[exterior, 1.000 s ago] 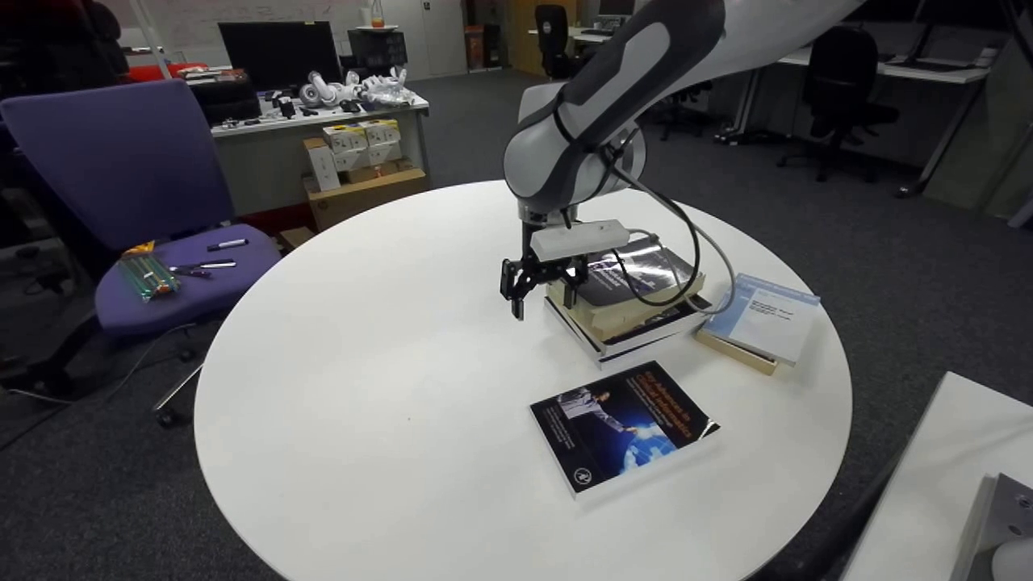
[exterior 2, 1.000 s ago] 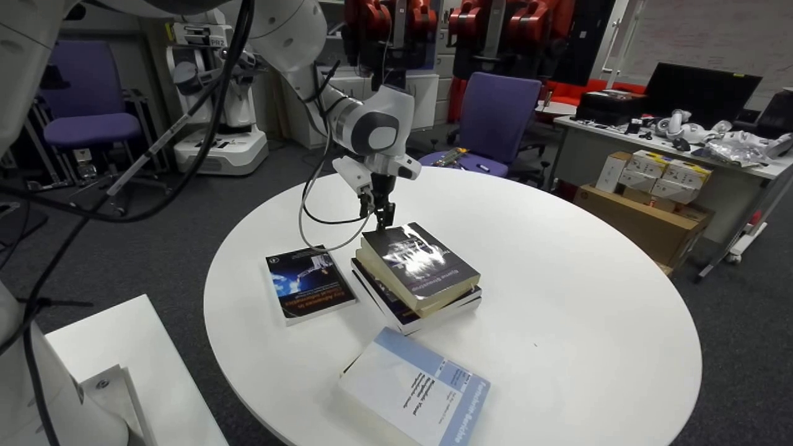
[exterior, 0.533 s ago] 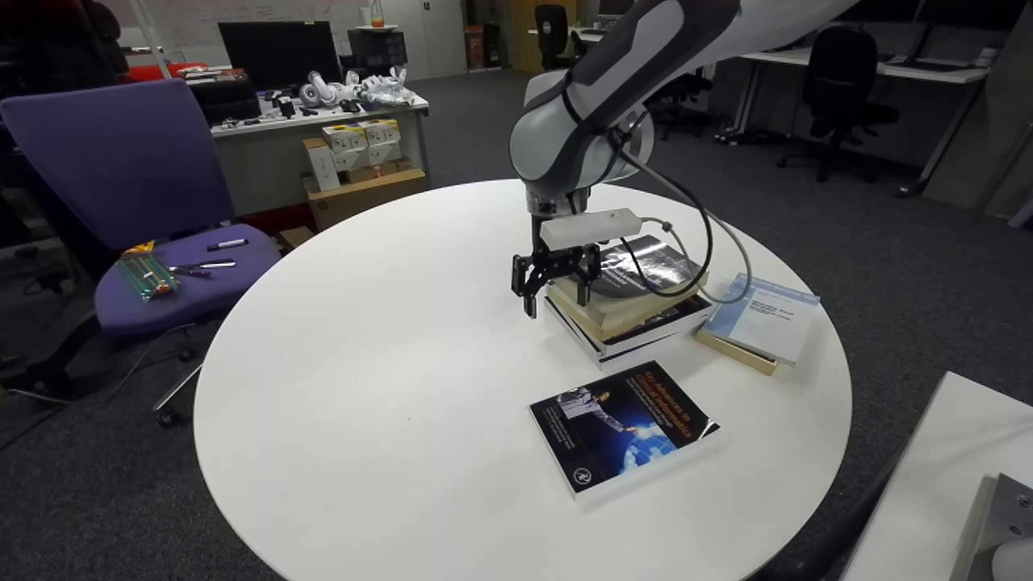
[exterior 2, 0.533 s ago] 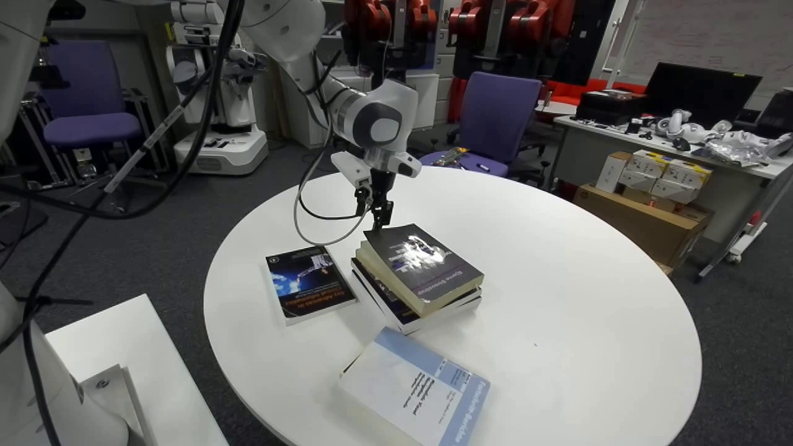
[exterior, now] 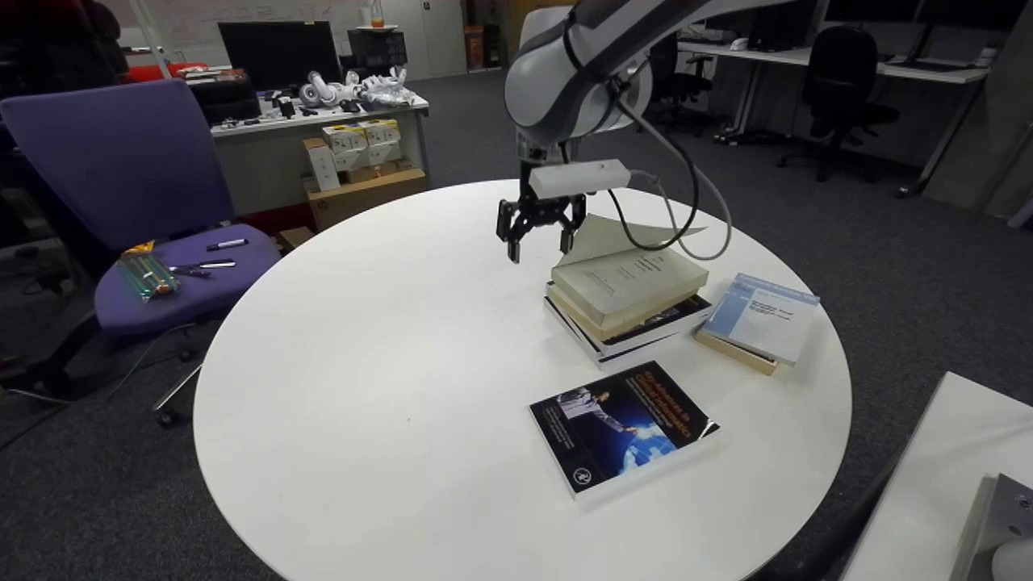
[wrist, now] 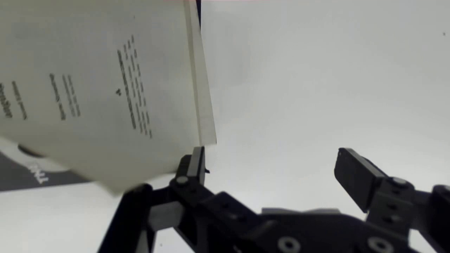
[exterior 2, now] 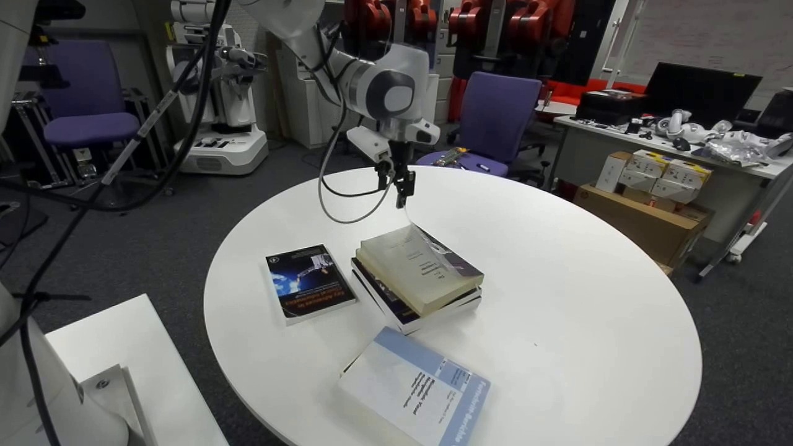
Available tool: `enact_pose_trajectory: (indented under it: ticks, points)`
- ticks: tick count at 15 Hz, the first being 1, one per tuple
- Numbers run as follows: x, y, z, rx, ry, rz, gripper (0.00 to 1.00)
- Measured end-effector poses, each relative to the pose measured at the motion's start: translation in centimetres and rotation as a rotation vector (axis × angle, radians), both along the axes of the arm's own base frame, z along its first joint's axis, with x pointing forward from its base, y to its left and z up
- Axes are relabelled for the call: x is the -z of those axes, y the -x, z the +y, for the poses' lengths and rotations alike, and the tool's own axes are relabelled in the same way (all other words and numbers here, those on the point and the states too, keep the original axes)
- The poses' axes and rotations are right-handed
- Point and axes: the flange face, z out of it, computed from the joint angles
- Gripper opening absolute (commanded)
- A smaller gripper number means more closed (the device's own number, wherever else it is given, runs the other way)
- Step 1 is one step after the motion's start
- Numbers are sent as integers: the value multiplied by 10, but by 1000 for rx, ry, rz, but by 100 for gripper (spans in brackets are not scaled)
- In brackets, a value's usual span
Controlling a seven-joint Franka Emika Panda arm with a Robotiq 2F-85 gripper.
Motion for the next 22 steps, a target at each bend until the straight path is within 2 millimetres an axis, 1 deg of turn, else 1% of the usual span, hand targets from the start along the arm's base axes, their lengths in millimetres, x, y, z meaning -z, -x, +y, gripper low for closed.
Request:
enact_pose_trajectory:
  ticks: [3, 5, 8, 10, 11, 13, 16, 18, 20, 22]
  points:
    - [-42, -22, -19, 29, 1, -87, 100]
    - [-61, -31, -30, 45, 2, -126, 100]
    - [-77, -39, -45, 66, 6, -161, 100]
    - [-78, -43, -60, 88, 14, -169, 100]
    - [-77, -45, -70, 101, 19, -170, 100]
    - [-67, -49, -98, 139, 33, -162, 100]
    - [-45, -48, -148, 204, 54, -134, 100]
    - [-27, -44, -176, 238, 61, -109, 100]
    - [-8, -40, -192, 237, 62, -84, 100]
    - [9, -37, -192, 170, 52, -62, 100]
